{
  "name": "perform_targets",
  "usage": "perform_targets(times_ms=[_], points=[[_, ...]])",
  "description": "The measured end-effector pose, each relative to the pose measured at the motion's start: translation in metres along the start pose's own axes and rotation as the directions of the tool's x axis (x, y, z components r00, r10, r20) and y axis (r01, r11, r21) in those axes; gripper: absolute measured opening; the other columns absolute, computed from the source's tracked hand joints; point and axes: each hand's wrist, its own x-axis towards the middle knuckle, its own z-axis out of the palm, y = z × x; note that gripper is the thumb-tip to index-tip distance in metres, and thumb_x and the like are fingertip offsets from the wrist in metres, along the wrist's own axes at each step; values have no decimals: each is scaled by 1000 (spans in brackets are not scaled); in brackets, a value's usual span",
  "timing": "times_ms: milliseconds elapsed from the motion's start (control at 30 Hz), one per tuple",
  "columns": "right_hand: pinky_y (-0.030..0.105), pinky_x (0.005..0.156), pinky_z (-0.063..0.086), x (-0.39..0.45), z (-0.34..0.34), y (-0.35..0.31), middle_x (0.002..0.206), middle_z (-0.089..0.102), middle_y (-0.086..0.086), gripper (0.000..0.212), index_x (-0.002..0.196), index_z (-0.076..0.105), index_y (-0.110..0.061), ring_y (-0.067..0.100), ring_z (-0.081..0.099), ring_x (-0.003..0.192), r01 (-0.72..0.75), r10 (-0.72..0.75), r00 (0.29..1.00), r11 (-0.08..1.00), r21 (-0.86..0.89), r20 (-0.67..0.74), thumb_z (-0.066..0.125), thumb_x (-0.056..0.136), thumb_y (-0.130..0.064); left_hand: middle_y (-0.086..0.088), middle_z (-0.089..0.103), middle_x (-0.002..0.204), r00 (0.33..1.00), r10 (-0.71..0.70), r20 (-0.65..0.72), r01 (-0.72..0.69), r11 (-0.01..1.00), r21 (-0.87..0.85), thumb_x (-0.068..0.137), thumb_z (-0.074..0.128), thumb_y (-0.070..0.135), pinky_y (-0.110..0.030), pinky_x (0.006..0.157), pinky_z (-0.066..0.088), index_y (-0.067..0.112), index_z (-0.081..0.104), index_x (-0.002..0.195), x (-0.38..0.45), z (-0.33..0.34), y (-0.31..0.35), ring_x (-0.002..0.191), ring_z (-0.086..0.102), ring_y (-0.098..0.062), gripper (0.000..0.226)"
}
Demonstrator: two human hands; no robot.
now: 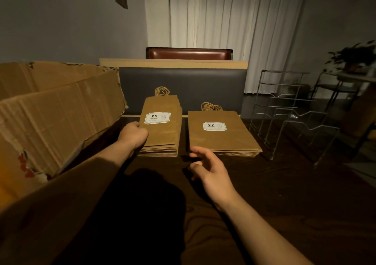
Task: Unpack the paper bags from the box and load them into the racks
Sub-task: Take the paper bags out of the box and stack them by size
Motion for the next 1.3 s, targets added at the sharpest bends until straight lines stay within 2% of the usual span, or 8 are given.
perform_targets(times_ms=[200, 467, 667, 800, 900, 1000, 1133, 1300], points=[[27, 80, 57, 0, 1, 1, 122, 63, -2, 39, 118, 64, -33, 14, 65, 106, 4, -4, 1000, 1000, -20, -7, 58, 96, -1, -9, 52, 144, 998, 53, -28, -52, 999, 13, 96, 56, 37, -41, 106, 41, 15, 42, 147, -15, -5, 19, 129, 51, -31, 57], [35, 114, 39, 4, 35, -59, 136, 55, -13, 40, 138, 53, -35, 4, 48, 129, 125, -87, 986, 950, -286, 142, 56, 100, -22, -5, 28, 162, 947, 320, 0, -311, 919, 242, 99, 52, 41, -37, 118, 28, 17, 20, 158, -60, -64, 56, 147, 30, -25, 71], [30, 112, 36, 43, 112, -174, 144, 52, -8, 40, 142, 51, -26, 7, 44, 133, 461, -364, 882, 796, -392, 298, 52, 102, -26, -1, 55, 144, 835, 541, -102, -486, 811, 327, 98, 57, 21, -31, 107, 40, 21, 49, 145, -85, -170, 77, 131, 52, -19, 47], [27, 104, 42, 70, 179, -231, 127, 66, -4, 30, 127, 67, -20, 10, 57, 120, 580, -441, 806, 722, -377, 395, 52, 101, -26, 1, 70, 117, 837, 527, -145, -409, 779, 475, 94, 61, 19, -28, 95, 46, 22, 69, 118, -81, -257, 69, 110, 63, -18, 26], [25, 96, 44, 87, 232, -259, 118, 70, -3, 25, 117, 72, -18, 11, 60, 111, 624, -316, 755, 618, -479, 575, 55, 100, -25, -7, 69, 118, 948, 317, -43, -237, 787, 570, 91, 68, 22, -32, 84, 50, 17, 63, 125, -56, -312, 39, 100, 63, -22, 35], [32, 97, 48, 110, 277, -261, 121, 69, 4, 23, 117, 70, -12, 19, 62, 111, 621, 17, 719, 434, -653, 695, 62, 96, -18, -14, 65, 118, 998, 16, 63, -54, 748, 661, 90, 71, 26, -34, 67, 53, 18, 46, 141, -27, -342, 5, 85, 60, -22, 58], [40, 98, 51, 149, 313, -238, 129, 60, 9, 37, 131, 59, -14, 26, 58, 112, 572, 506, 681, 85, -816, 530, 62, 95, -21, -9, 56, 124, 961, -253, 114, 83, 653, 752, 88, 73, 31, -34, 72, 57, 23, 25, 155, 6, -358, -19, 100, 59, -25, 83], [56, 112, 36, 201, 327, -198, 144, 46, 14, 52, 144, 45, -13, 38, 43, 133, 646, 734, 595, -194, -739, 328, 58, 96, -26, -17, 35, 155, 845, -493, 207, 117, 548, 828, 79, 79, 39, -51, 98, 52, 30, 13, 158, 46, -352, -17, 130, 49, -42, 103]])
